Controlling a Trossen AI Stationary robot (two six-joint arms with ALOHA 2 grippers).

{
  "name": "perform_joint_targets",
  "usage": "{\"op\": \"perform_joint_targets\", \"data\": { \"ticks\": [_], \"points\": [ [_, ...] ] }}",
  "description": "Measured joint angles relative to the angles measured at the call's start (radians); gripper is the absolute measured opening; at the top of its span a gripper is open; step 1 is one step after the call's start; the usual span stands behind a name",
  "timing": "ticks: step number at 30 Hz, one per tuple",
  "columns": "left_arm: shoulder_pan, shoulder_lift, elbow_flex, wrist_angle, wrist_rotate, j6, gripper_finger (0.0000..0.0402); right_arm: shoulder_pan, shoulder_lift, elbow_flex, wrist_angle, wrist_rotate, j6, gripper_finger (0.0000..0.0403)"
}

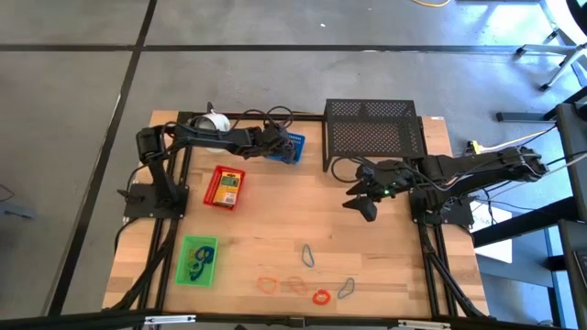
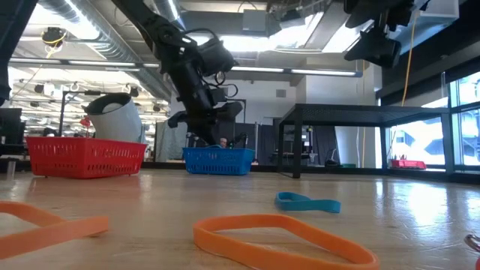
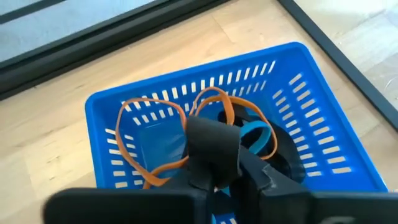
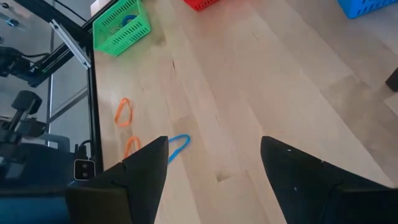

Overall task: Pick & Place Office Desk Supplies
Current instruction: Put the black rubber band into the blue bin, then put the orange rubber band into the blue bin

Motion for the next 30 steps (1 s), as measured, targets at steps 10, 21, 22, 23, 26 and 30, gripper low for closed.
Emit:
{"op": "perform_joint_targets", "data": {
  "ticks": [10,21,22,23,26,30],
  "points": [
    [0.0,-0.031,-0.001,-0.025,0.027,-0.003,0.015,0.0,0.0,0.0,-0.002,0.0,-0.029,0.0259],
    [-0.107,-0.204,-0.001,-0.076,0.285,0.073,0.018,0.0,0.0,0.0,-0.036,0.0,-0.052,0.0259],
    [-0.143,-0.216,0.001,-0.068,0.309,0.082,0.0179,0.0,0.0,0.0,-0.037,0.0,-0.058,0.0259],
    [-0.182,-0.225,0.001,-0.069,0.327,0.086,0.0179,0.0,0.0,0.0,-0.038,0.0,-0.064,0.0259],
    [-0.327,-0.232,0.0,-0.074,0.346,0.091,0.0181,0.0,0.0,0.0,-0.038,0.0,-0.093,0.0259],
    [-0.542,-0.231,0.0,-0.073,0.346,0.106,0.0186,0.0,0.0,0.0,-0.04,0.0,-0.131,0.0259]
  ]
}}
